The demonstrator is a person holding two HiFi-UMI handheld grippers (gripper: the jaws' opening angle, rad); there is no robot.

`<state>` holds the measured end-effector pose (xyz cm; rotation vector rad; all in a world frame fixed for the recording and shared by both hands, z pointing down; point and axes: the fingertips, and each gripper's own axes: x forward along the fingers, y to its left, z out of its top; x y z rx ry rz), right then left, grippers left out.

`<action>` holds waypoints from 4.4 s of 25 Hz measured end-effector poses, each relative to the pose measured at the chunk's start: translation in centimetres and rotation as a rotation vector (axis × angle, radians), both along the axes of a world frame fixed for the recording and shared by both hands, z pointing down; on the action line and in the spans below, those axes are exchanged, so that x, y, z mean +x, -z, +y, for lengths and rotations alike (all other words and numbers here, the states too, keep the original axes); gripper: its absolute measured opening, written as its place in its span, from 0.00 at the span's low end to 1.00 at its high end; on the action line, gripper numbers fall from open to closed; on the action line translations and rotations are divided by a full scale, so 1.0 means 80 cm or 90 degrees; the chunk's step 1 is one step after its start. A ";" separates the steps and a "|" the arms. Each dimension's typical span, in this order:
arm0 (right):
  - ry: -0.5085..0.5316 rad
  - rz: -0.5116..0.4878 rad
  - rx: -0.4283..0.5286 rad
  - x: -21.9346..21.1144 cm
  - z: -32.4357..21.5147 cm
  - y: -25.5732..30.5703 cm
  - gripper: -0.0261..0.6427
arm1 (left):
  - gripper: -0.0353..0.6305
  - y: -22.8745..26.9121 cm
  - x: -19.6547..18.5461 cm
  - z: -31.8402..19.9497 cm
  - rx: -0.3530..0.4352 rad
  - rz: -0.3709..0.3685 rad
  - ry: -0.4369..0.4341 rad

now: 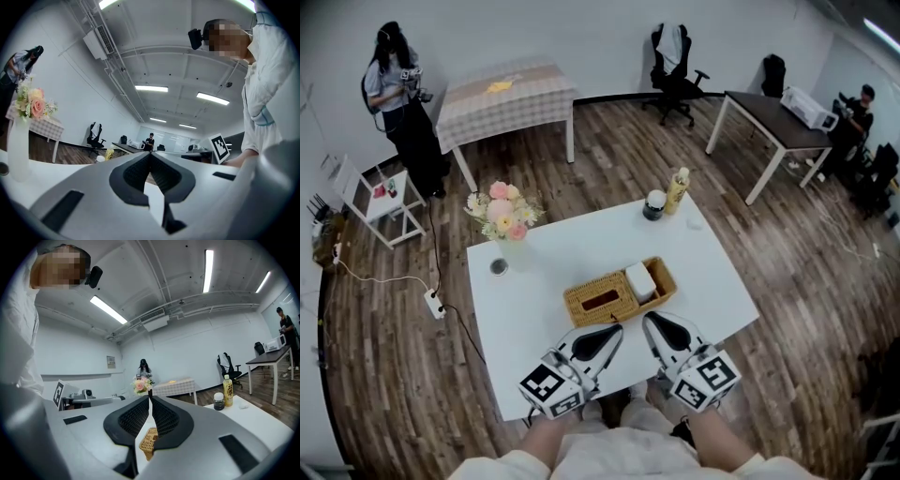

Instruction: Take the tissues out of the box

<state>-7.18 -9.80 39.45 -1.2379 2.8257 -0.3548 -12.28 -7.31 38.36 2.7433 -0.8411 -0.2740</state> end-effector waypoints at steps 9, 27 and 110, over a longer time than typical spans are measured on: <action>0.047 0.001 -0.023 0.019 -0.058 -0.021 0.10 | 0.06 -0.014 0.031 -0.059 -0.015 -0.014 0.035; 0.075 0.033 -0.059 0.055 -0.112 -0.063 0.10 | 0.06 -0.045 0.068 -0.109 -0.055 -0.038 0.063; -0.002 0.336 -0.226 0.031 -0.169 -0.233 0.40 | 0.06 -0.115 0.042 -0.131 -0.141 -0.095 0.077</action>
